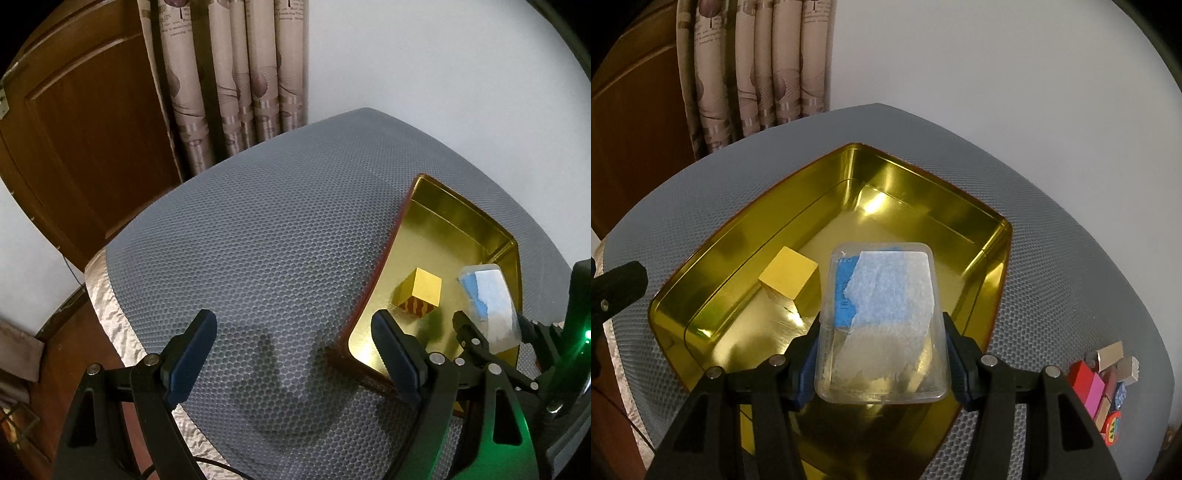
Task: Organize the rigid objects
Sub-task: 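Lower the clear blue-item box into the tin beside the cube and open the right gripper, then grasp the red round tape measure with the right gripper while the left gripper grasps the clear red-item box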
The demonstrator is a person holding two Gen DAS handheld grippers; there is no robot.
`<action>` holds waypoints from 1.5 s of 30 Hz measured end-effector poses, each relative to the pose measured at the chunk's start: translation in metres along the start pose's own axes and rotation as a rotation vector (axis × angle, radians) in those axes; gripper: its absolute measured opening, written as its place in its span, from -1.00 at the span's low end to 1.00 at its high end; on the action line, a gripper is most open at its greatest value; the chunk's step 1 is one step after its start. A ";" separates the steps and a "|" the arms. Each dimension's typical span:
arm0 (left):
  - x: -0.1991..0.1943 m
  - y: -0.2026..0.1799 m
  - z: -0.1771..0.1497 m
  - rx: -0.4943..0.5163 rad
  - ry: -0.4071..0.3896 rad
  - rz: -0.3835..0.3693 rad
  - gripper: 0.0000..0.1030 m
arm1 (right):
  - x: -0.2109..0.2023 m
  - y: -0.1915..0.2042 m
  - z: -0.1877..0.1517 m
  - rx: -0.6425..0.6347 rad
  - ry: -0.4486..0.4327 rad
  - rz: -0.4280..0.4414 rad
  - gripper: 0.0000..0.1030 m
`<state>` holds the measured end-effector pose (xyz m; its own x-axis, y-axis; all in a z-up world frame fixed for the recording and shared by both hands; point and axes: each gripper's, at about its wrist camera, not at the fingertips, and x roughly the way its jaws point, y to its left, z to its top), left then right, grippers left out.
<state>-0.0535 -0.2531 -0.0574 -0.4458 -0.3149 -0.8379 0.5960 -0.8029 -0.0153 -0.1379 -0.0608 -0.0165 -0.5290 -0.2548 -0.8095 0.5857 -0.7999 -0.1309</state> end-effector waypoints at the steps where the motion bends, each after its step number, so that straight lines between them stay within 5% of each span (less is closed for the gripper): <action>1: 0.000 0.000 0.000 -0.001 0.001 0.001 0.61 | 0.000 0.001 0.000 -0.002 0.002 0.001 0.13; 21: 0.002 -0.006 0.001 0.018 -0.015 0.008 0.61 | -0.038 -0.008 -0.007 0.077 -0.061 0.026 0.32; 37: -0.004 -0.023 -0.007 0.086 -0.046 0.012 0.65 | -0.078 -0.176 -0.109 0.357 -0.054 -0.196 0.33; 45: -0.006 -0.035 -0.011 0.148 -0.074 0.019 0.65 | -0.068 -0.239 -0.153 0.401 -0.043 -0.214 0.33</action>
<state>-0.0643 -0.2169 -0.0579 -0.4864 -0.3627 -0.7949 0.5023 -0.8605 0.0853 -0.1479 0.2305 -0.0181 -0.6422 -0.0768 -0.7627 0.1812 -0.9820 -0.0537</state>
